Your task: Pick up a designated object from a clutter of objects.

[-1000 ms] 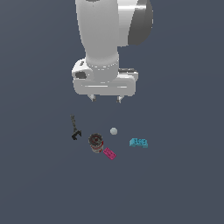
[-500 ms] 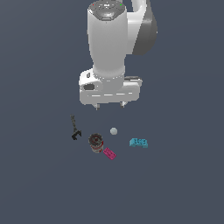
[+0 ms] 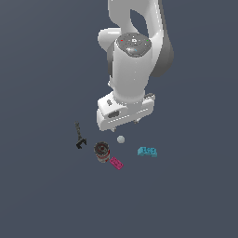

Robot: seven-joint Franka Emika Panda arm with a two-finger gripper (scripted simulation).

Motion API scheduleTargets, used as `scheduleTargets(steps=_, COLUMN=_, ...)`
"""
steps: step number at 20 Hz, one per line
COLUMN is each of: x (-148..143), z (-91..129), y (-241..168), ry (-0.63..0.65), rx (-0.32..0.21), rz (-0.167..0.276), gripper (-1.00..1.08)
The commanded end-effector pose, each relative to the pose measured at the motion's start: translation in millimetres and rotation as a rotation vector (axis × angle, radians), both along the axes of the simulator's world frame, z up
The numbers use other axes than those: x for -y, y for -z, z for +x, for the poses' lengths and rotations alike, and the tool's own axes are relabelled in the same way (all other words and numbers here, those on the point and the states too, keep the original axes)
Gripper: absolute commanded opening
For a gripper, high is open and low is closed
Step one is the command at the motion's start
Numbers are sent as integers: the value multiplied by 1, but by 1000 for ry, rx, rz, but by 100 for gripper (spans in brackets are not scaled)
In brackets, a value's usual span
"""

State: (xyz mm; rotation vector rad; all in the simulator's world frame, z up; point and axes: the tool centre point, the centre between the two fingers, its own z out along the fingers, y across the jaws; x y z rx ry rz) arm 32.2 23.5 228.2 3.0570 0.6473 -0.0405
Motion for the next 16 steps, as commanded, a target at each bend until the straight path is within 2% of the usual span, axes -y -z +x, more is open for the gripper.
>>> scheduleTargets(steps=1, x=-9, z=5, y=13, ry=-91, rx=0, rz=-3, gripper=100)
scheduleTargets(steps=16, x=-71, z=21, y=95, ry=-629, rx=-2, rz=2, gripper=100)
